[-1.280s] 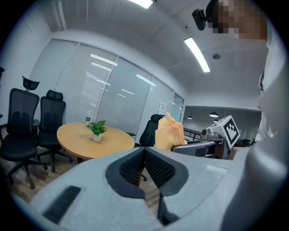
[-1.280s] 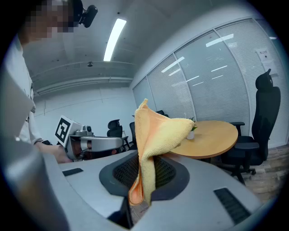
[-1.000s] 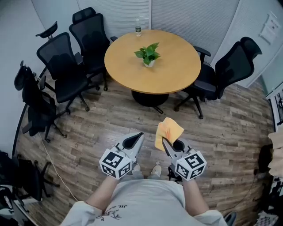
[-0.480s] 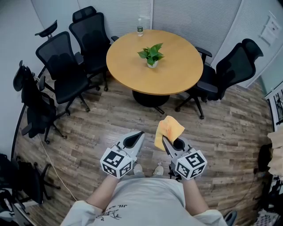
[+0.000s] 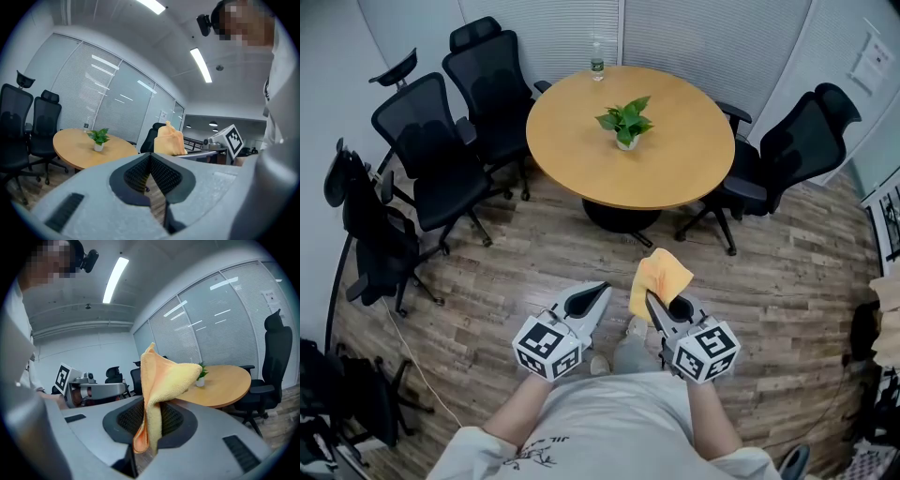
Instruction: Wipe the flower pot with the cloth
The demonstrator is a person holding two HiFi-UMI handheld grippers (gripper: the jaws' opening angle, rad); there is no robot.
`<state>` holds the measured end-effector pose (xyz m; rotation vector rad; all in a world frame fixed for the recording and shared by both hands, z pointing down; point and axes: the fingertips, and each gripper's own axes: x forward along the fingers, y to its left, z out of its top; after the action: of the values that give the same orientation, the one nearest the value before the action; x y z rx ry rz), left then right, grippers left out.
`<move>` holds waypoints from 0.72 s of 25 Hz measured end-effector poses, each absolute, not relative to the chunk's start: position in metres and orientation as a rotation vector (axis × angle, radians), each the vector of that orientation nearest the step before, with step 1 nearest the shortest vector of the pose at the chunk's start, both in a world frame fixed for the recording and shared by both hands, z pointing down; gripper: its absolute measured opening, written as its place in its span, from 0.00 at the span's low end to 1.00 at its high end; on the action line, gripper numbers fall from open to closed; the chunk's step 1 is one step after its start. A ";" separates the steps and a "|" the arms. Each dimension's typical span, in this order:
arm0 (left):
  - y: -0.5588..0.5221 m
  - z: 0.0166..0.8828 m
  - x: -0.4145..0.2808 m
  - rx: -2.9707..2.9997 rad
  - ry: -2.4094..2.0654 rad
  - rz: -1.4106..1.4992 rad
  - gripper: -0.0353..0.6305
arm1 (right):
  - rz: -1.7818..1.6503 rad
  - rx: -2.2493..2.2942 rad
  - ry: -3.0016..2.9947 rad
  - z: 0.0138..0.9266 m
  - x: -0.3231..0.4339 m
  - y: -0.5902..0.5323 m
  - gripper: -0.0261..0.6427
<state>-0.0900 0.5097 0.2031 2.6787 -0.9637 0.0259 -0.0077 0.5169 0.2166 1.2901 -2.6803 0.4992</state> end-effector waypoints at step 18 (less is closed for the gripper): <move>0.299 0.220 -0.054 2.672 -1.001 0.036 0.07 | 0.443 1.219 -2.687 0.230 0.034 0.298 0.13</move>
<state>-0.0543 0.2988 0.2203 2.6716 -1.0010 0.0359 0.0339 0.2981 0.2304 1.2186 -2.6871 0.4427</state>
